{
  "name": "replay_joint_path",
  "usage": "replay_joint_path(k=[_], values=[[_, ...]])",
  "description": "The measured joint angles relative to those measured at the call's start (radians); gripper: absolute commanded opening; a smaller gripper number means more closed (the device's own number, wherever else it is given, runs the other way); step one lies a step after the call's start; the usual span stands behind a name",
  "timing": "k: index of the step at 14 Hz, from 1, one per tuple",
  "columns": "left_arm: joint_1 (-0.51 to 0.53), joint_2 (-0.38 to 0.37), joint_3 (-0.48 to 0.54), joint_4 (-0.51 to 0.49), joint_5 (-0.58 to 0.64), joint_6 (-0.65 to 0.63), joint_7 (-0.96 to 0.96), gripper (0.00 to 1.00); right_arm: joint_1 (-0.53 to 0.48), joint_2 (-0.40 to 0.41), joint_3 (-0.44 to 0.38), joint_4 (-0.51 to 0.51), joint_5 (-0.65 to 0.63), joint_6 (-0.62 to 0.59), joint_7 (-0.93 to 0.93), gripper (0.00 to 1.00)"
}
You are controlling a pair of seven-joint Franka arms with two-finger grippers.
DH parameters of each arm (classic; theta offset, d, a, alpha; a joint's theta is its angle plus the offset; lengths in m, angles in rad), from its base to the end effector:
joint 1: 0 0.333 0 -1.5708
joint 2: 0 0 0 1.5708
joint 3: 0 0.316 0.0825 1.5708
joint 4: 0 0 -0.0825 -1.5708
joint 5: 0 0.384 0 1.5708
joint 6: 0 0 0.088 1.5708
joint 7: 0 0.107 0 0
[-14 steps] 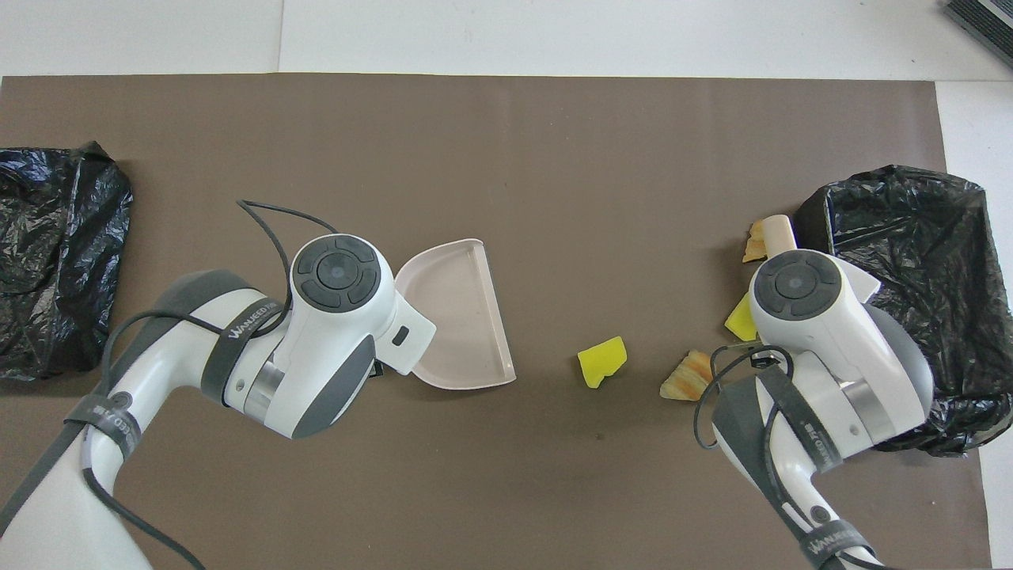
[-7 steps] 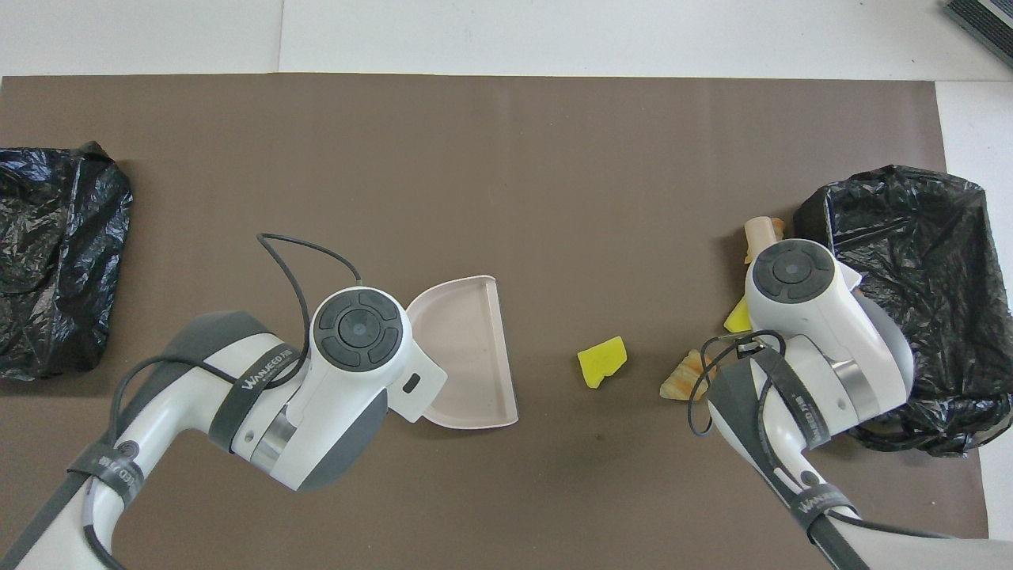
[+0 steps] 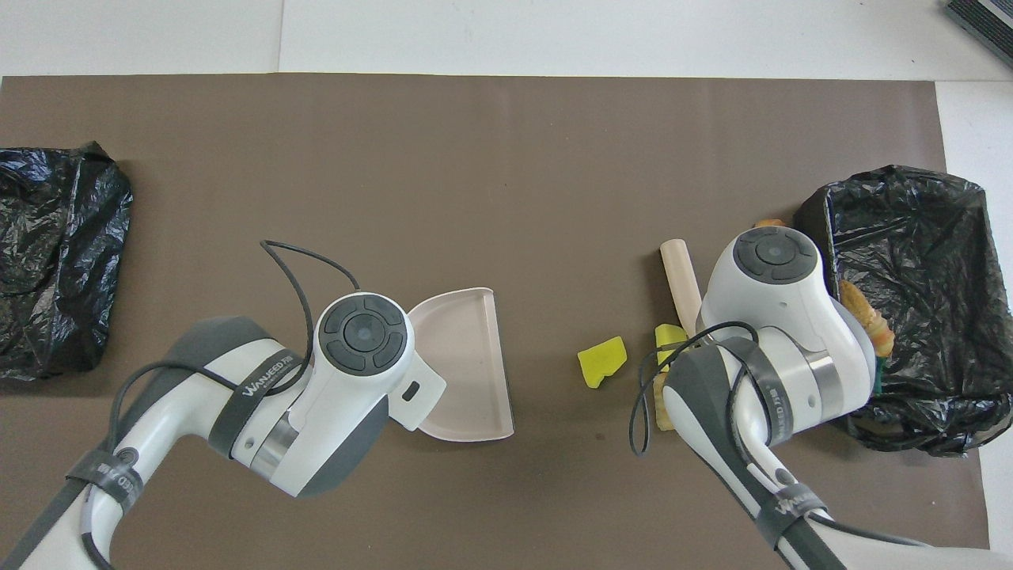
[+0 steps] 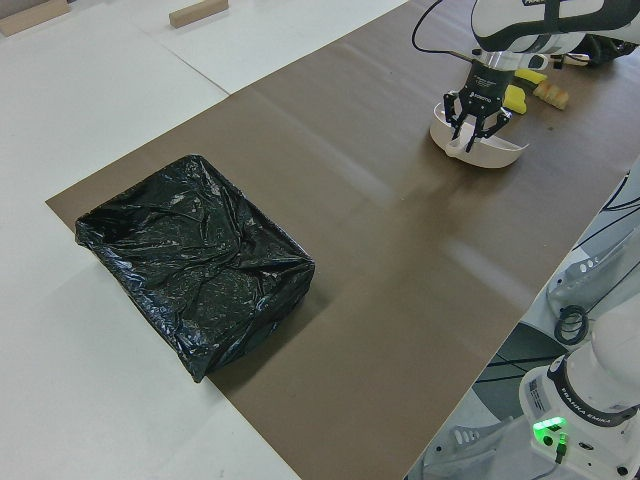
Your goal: Sweep and dump trash in bin
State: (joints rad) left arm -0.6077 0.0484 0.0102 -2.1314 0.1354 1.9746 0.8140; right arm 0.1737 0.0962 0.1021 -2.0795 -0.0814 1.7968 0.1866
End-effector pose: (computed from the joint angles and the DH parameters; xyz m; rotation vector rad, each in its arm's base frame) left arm 0.4385 -0.2880 0.3704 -2.2383 2.0388 0.3293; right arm 0.5000 0.1339 0.3576 2.9400 0.1826 -0.5264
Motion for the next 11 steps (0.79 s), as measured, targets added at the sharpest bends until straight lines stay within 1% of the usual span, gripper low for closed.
replay_joint_path(k=[1, 2, 5, 6, 9, 11], values=[[0.0, -0.005, -0.001, -0.009, 0.0, -0.003, -0.013, 0.0, 0.0, -0.003, -0.003, 0.032, -0.009, -0.038, 0.003, 0.0], [-0.002, -0.014, -0.001, -0.024, 0.0, -0.004, -0.026, 0.0, -0.008, -0.009, -0.008, 0.054, -0.048, -0.067, 0.011, 0.0], [-0.004, -0.037, -0.005, -0.051, 0.0, -0.004, -0.041, 0.0, -0.056, -0.021, -0.014, 0.048, -0.214, -0.081, 0.054, 0.0], [-0.007, -0.041, -0.006, -0.053, 0.0, -0.004, -0.043, 0.0, -0.072, -0.021, -0.016, 0.033, -0.249, -0.069, 0.068, 0.0], [-0.017, -0.042, -0.007, -0.056, 0.001, 0.016, -0.046, 0.0, -0.109, -0.015, -0.017, -0.039, -0.314, 0.017, 0.111, 0.0], [-0.018, -0.042, -0.008, -0.061, 0.001, 0.039, -0.046, 0.0, -0.114, -0.015, -0.017, -0.055, -0.338, 0.026, 0.123, 0.0]])
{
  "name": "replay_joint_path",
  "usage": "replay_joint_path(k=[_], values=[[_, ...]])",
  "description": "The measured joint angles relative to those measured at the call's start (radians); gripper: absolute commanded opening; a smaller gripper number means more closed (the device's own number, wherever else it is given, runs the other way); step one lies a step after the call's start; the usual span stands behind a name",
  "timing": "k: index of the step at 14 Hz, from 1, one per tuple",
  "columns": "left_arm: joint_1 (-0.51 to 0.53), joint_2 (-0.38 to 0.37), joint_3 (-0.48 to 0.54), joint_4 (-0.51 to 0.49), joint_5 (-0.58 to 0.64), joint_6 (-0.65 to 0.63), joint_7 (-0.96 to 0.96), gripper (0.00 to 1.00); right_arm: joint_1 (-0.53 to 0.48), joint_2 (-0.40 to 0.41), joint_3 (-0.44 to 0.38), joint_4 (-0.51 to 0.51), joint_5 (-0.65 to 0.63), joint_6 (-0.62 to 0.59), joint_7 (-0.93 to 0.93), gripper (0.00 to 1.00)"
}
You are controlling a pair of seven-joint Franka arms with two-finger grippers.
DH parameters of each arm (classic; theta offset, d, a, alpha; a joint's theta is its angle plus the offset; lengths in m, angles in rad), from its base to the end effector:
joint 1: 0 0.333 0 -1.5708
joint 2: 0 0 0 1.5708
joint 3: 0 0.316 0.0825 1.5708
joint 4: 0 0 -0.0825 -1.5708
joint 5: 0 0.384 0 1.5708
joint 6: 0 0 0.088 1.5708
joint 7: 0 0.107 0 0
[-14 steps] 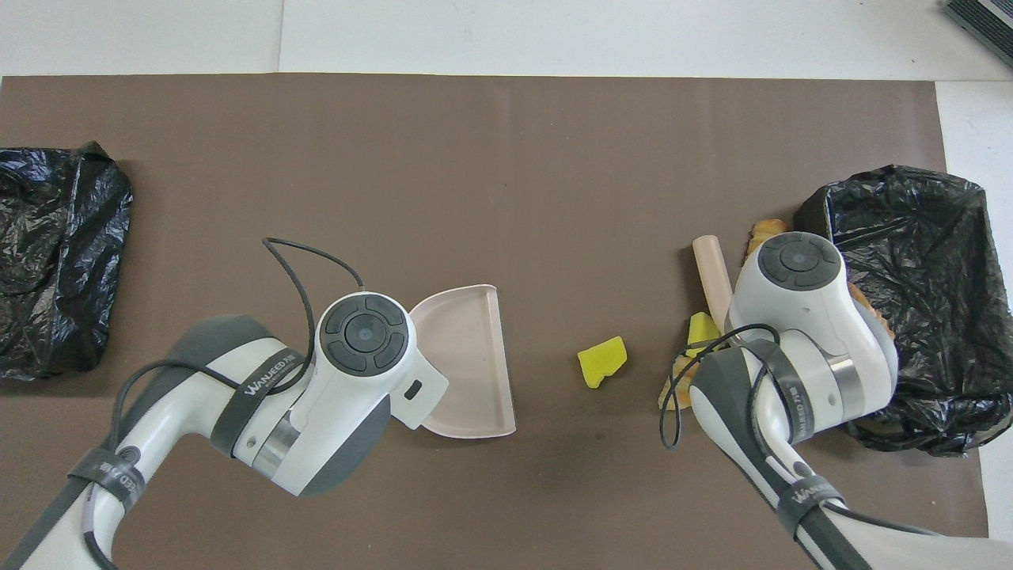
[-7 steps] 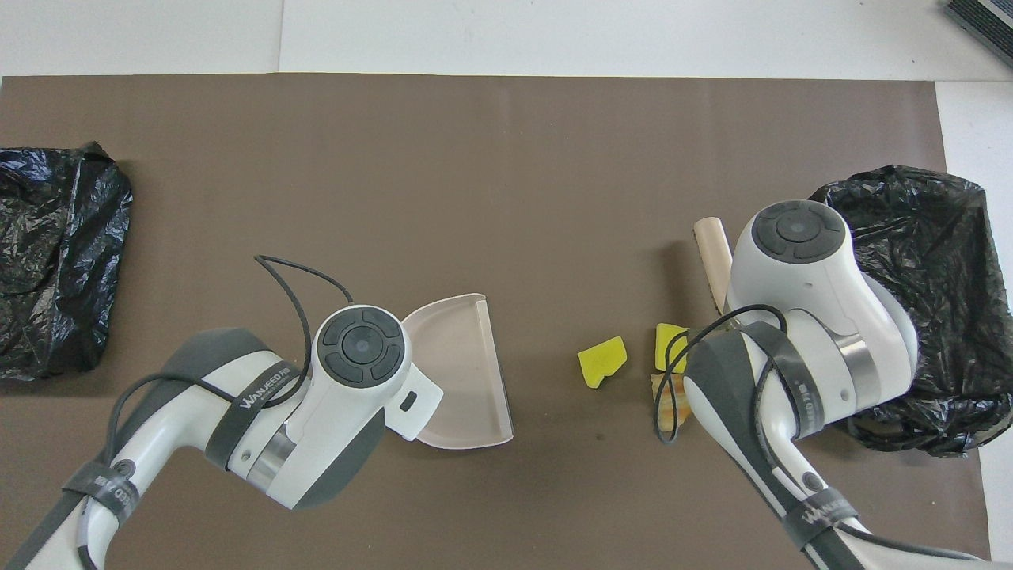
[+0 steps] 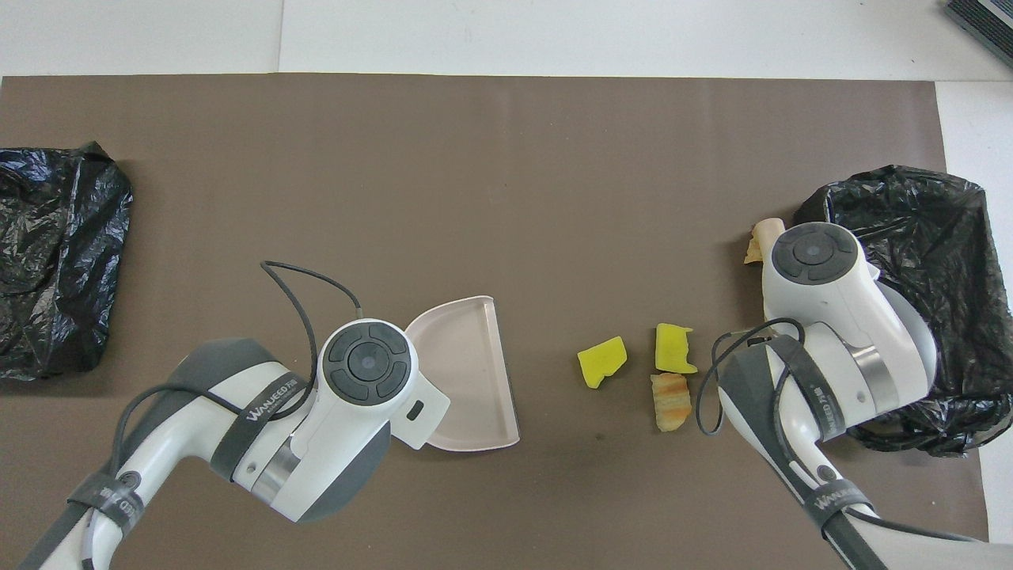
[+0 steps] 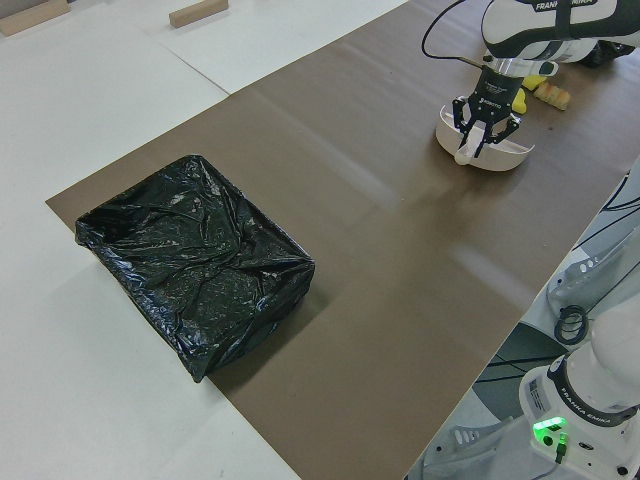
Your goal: Sweep and dump trash in bin
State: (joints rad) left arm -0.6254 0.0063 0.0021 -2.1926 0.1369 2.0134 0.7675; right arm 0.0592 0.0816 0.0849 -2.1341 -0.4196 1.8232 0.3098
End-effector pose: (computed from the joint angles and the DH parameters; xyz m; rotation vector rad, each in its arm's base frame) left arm 0.4194 -0.2916 0.3686 -2.2519 2.0173 0.2932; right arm 0.5086 0.0399 0.3494 2.6633 0.0306 -0.3976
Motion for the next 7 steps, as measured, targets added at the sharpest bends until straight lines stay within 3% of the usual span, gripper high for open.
replay_joint_path(k=[7], values=[[0.001, 0.001, 0.004, -0.003, 0.0, 0.012, 0.0, 0.0, -0.027, 0.0, 0.002, -0.003, -0.076, 0.031, 0.02, 0.0]])
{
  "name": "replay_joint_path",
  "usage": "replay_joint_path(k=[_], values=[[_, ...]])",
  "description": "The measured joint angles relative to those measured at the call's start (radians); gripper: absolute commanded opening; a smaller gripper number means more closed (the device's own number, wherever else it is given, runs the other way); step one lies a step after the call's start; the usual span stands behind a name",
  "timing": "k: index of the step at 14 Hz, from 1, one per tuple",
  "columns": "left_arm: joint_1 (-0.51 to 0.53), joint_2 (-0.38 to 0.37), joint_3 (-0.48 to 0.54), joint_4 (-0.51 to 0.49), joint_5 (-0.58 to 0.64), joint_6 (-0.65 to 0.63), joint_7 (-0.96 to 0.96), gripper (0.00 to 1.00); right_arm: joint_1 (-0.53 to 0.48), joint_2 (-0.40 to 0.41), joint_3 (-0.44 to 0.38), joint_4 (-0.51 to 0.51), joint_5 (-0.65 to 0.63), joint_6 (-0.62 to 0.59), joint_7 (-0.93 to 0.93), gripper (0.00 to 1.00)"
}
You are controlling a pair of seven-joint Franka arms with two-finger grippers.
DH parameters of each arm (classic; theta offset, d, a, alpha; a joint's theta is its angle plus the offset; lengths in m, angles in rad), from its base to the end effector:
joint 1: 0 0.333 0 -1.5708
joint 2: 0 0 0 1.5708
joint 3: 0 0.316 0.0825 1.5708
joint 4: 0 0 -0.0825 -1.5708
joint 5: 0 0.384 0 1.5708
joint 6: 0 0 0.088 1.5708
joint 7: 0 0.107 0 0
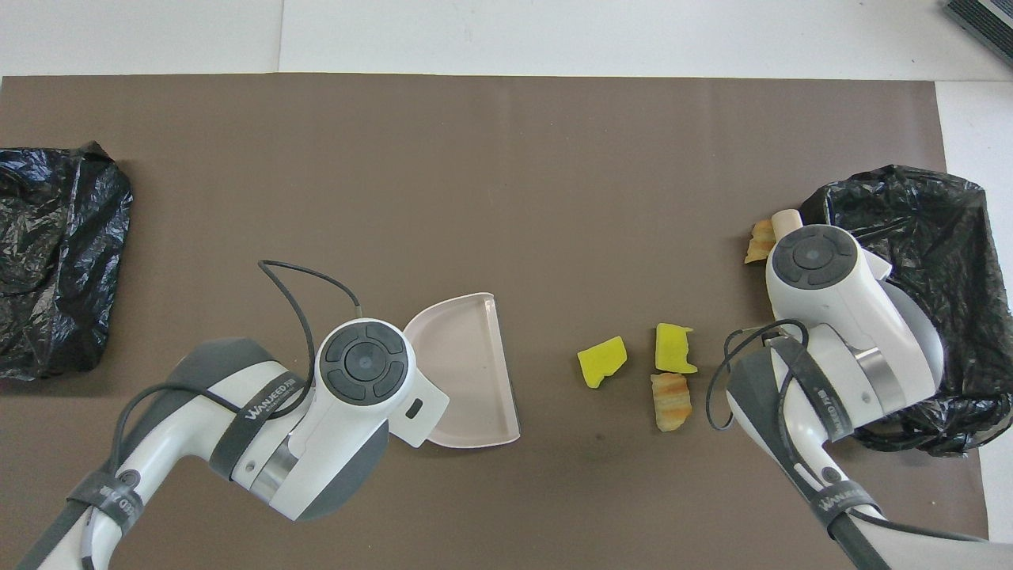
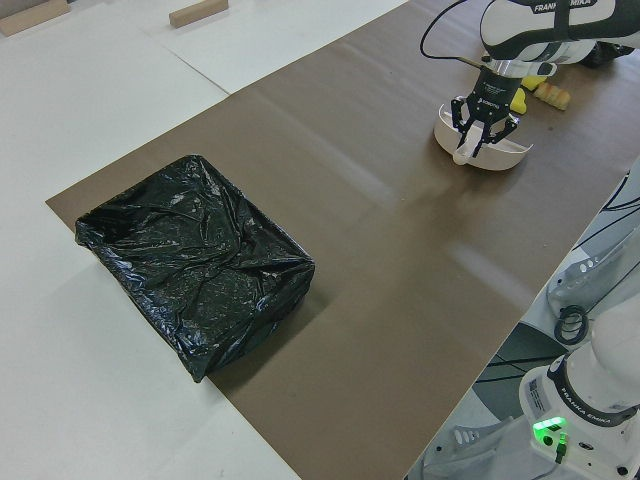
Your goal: Sweep and dump trash in bin
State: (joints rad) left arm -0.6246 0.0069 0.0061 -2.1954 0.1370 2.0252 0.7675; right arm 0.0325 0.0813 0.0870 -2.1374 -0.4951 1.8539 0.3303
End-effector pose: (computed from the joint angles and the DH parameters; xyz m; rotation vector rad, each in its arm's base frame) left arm 0.4212 -0.2901 0.3679 -2.2568 2.0139 0.2809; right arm 0.5143 0.0241 0.3513 2.6163 0.0257 -0.3346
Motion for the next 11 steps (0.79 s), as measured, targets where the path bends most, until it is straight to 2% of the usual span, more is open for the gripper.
replay_joint_path(k=[2, 6, 11], values=[[0.0, 0.0, 0.0, 0.0, 0.0, 0.0, 0.0, 0.0, -0.012, 0.012, 0.0, -0.006, 0.019, 0.029, 0.0, 0.0], [0.001, 0.0, 0.001, -0.001, 0.0, 0.0, 0.0, 0.0, -0.004, 0.045, 0.012, 0.008, 0.193, 0.041, -0.015, 0.0], [0.002, 0.0, 0.005, -0.003, 0.0, 0.0, 0.0, 0.0, 0.082, 0.042, 0.022, 0.076, 0.469, -0.088, -0.164, 0.0]])
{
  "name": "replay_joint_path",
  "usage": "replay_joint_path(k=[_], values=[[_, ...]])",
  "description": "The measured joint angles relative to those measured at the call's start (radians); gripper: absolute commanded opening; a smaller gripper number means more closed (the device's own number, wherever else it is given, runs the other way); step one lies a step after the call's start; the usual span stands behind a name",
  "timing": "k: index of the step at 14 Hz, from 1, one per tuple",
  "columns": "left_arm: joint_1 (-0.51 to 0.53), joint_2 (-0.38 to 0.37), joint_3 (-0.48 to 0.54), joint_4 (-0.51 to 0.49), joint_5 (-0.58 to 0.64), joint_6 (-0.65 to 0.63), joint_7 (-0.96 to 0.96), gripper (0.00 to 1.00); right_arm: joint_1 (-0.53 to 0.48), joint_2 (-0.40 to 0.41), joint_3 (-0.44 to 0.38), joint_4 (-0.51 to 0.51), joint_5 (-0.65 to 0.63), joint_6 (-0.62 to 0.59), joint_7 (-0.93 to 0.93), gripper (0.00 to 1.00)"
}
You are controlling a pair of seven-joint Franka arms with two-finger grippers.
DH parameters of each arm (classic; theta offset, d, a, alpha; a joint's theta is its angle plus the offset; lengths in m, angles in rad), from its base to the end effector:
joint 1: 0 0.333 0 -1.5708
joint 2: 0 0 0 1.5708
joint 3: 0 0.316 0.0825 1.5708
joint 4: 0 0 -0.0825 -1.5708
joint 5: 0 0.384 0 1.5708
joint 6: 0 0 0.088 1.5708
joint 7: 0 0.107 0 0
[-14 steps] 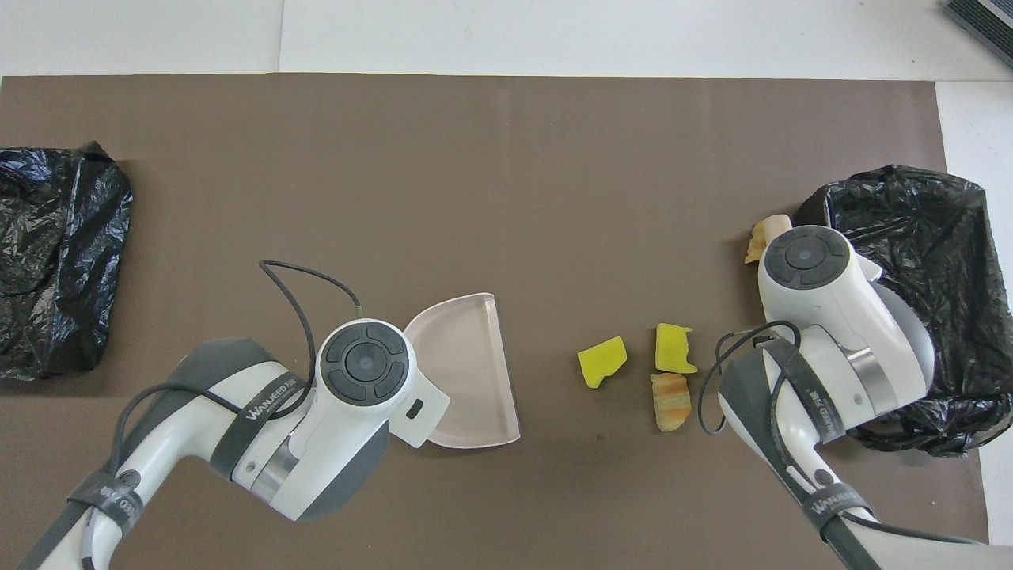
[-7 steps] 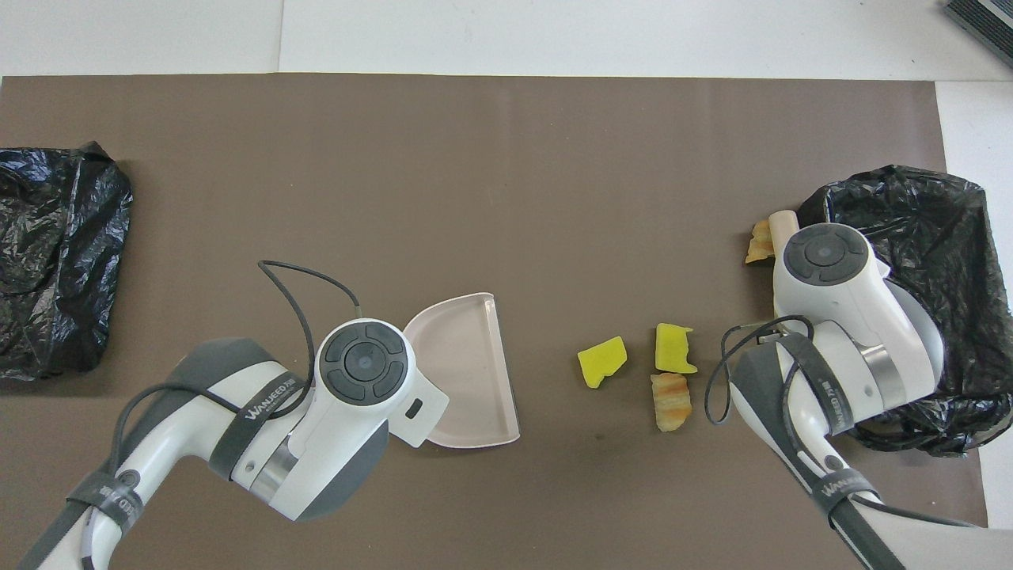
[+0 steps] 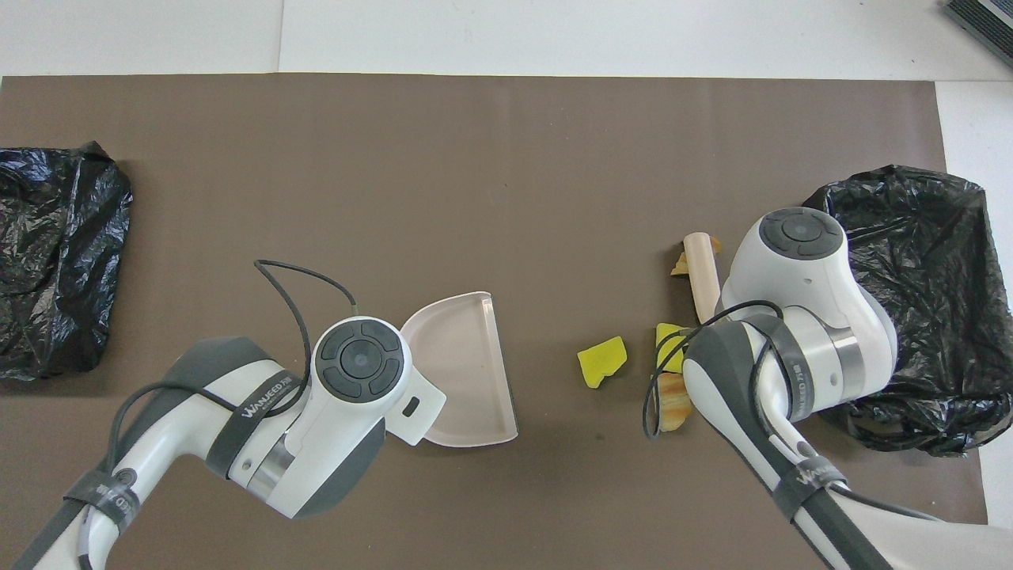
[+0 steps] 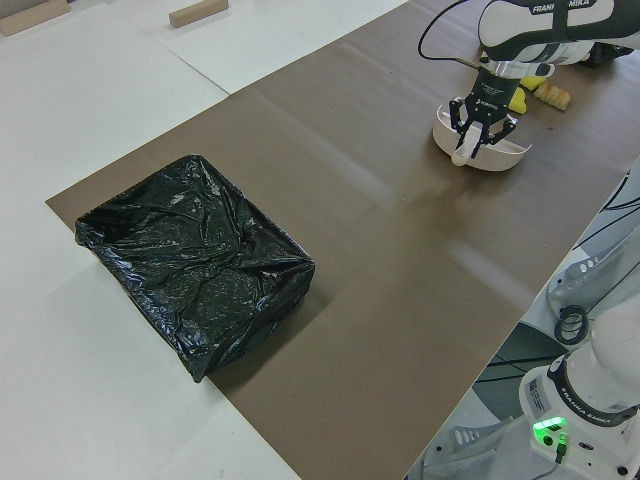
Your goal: Sweep and dump trash in bin
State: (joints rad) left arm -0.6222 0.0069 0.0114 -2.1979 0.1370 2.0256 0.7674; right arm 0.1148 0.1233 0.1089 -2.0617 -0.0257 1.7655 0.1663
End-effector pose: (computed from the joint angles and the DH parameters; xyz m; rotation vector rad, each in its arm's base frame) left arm 0.4229 -0.2865 0.3669 -2.2649 2.0056 0.2847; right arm 0.5066 0.1123 0.3494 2.9855 0.1042 -0.6195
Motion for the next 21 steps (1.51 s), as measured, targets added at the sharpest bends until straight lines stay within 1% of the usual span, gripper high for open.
replay_joint_path(k=[2, 4, 6, 9, 11, 13, 15, 17, 18, 21], values=[[0.0, 0.0, 0.0, 0.0, 0.0, 0.0, 0.0, 0.0, 0.026, -0.033, 0.005, 0.014, 0.099, -0.057, -0.055, 0.0], [0.0, 0.0, 0.0, 0.0, 0.0, 0.0, 0.0, 0.0, 0.05, -0.096, 0.008, 0.033, 0.125, -0.114, -0.059, 0.0], [0.0, 0.0, 0.0, 0.0, 0.0, 0.0, 0.0, 0.0, 0.037, -0.17, -0.002, 0.044, 0.106, -0.159, -0.059, 0.0], [0.0, 0.0, 0.0, 0.0, 0.0, 0.0, 0.0, 0.0, -0.039, -0.232, -0.008, 0.017, -0.001, -0.195, -0.071, 0.0], [0.001, 0.0, 0.001, 0.0, 0.0, 0.0, 0.0, 0.0, -0.045, -0.284, -0.01, -0.074, -0.025, -0.197, -0.052, 0.0], [0.002, 0.0, 0.003, -0.001, 0.0, 0.0, 0.0, 0.0, -0.037, -0.351, -0.003, -0.207, -0.036, -0.19, 0.051, 0.0], [0.002, 0.0, 0.003, -0.001, 0.0, 0.0, 0.0, 0.0, -0.01, -0.391, 0.001, -0.321, -0.036, -0.136, 0.142, 0.0], [0.002, 0.0, 0.003, -0.001, 0.0, 0.0, 0.0, 0.0, 0.007, -0.395, 0.003, -0.384, -0.026, -0.068, 0.177, 0.0], [0.002, 0.0, 0.003, -0.001, 0.0, 0.0, 0.0, 0.0, 0.008, -0.391, 0.003, -0.401, 0.0, -0.036, 0.177, 0.0], [0.002, 0.0, 0.003, -0.001, 0.0, 0.001, 0.0, 0.0, 0.022, -0.358, 0.003, -0.415, 0.109, 0.028, 0.178, 0.0]])
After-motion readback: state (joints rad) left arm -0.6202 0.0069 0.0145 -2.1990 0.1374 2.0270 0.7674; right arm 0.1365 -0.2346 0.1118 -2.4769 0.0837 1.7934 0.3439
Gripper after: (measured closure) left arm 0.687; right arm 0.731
